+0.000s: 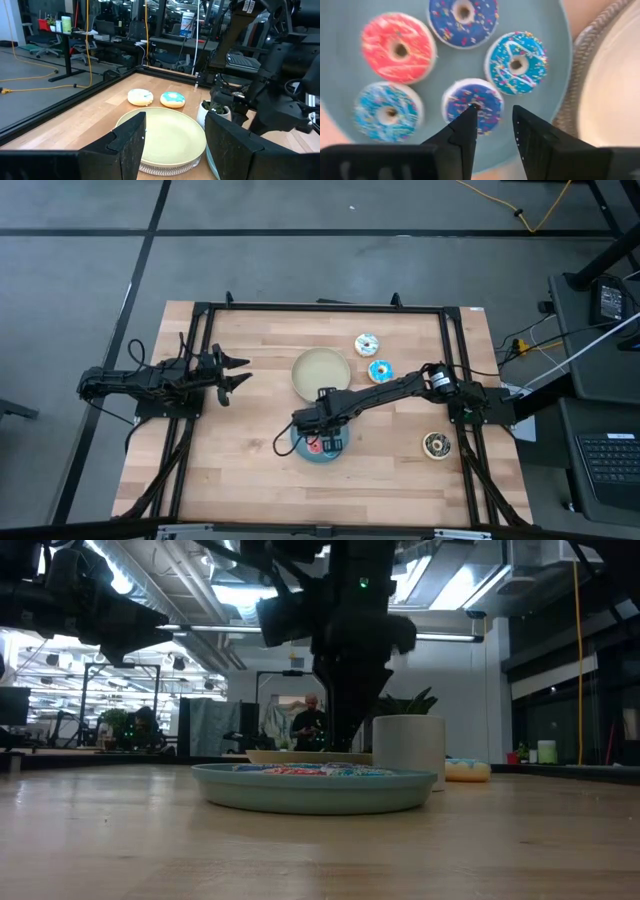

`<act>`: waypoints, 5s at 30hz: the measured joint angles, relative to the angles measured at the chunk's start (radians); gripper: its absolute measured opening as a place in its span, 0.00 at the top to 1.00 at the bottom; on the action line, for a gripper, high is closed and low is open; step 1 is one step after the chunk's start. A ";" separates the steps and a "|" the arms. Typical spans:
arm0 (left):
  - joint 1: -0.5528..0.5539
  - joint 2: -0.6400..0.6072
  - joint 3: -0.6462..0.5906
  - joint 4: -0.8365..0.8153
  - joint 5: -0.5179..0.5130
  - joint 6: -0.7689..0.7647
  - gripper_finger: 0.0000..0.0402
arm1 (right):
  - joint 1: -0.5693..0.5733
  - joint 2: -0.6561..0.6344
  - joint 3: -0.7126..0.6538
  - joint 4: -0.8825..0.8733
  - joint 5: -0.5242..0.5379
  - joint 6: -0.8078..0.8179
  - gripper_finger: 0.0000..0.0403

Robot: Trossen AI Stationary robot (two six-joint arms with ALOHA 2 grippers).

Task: Pick & Place donuts
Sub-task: Adjust the small donuts on the blue plate

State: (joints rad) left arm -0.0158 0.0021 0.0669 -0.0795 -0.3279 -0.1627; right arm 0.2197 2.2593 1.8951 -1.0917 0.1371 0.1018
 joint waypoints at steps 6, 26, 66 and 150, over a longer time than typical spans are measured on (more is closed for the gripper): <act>0.000 0.000 0.000 0.000 0.000 0.000 0.51 | 0.011 0.000 0.006 0.002 -0.045 0.200 0.69; 0.000 0.000 0.000 0.000 0.000 0.000 0.51 | 0.030 0.000 0.006 0.118 -0.088 0.312 0.98; 0.000 0.000 0.000 0.000 0.000 0.000 0.51 | 0.052 0.049 0.000 0.186 -0.111 0.287 0.98; 0.000 0.000 0.000 0.000 0.000 0.000 0.51 | 0.007 0.054 -0.005 0.159 -0.157 0.207 0.98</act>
State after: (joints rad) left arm -0.0160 0.0025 0.0672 -0.0795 -0.3277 -0.1627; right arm 0.2264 2.3135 1.8900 -0.9326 -0.0200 0.3090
